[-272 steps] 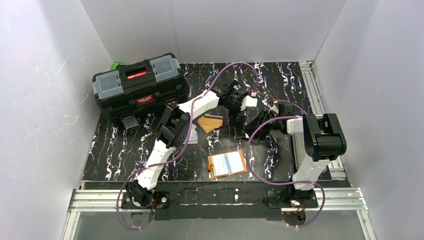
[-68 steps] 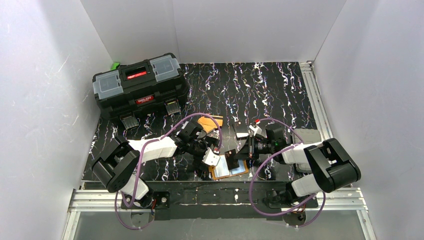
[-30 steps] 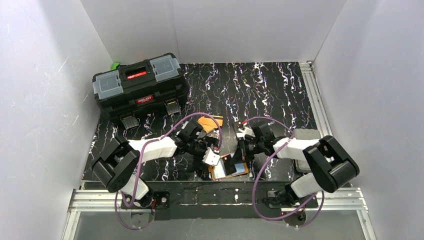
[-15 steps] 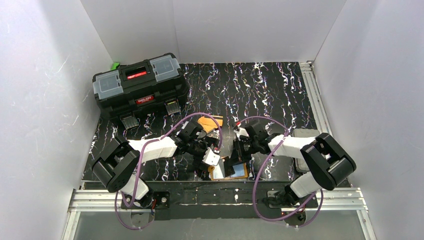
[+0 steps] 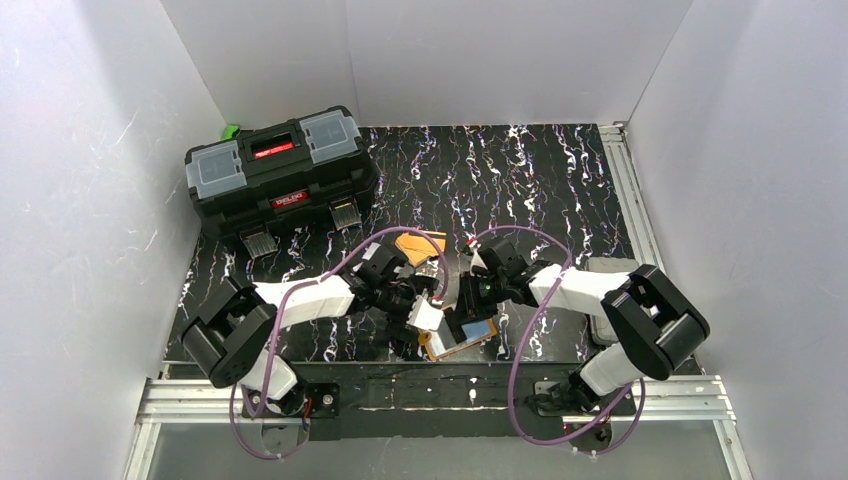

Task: Put the credit cards into the card holder
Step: Insert the credit card into the card holder.

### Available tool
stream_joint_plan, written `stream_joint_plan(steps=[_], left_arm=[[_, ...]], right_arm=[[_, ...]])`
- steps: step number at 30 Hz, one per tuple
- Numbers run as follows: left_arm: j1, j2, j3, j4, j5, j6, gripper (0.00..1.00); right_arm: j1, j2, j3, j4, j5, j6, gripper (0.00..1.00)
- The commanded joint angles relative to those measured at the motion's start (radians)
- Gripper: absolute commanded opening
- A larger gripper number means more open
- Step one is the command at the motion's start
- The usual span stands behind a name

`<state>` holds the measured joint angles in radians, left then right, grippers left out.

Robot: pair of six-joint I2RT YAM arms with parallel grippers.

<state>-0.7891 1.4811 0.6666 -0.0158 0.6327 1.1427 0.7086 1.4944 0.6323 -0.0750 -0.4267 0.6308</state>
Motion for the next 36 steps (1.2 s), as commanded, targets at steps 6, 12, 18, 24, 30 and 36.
stream_joint_plan(steps=[6, 12, 18, 24, 30, 36], left_arm=[[-0.007, -0.111, -0.013, -0.087, -0.086, -0.188, 0.88], [-0.013, -0.127, -0.049, -0.003, -0.154, -0.27, 0.89], [-0.017, -0.154, -0.096, 0.086, -0.15, -0.28, 0.89], [-0.028, -0.155, -0.173, 0.28, -0.15, -0.291, 0.89], [-0.027, -0.146, -0.251, 0.473, -0.152, -0.306, 0.89], [-0.028, -0.098, -0.28, 0.617, -0.17, -0.343, 0.88]], right_arm=[[0.012, -0.059, 0.008, -0.025, 0.068, -0.011, 0.37], [0.015, -0.035, 0.026, -0.042, 0.022, -0.042, 0.42], [0.037, -0.047, 0.048, -0.134, 0.058, -0.07, 0.44], [0.113, -0.037, 0.099, -0.209, 0.149, -0.08, 0.46], [0.166, -0.037, 0.151, -0.235, 0.179, -0.099, 0.47], [0.194, -0.049, 0.162, -0.199, 0.141, -0.136, 0.48]])
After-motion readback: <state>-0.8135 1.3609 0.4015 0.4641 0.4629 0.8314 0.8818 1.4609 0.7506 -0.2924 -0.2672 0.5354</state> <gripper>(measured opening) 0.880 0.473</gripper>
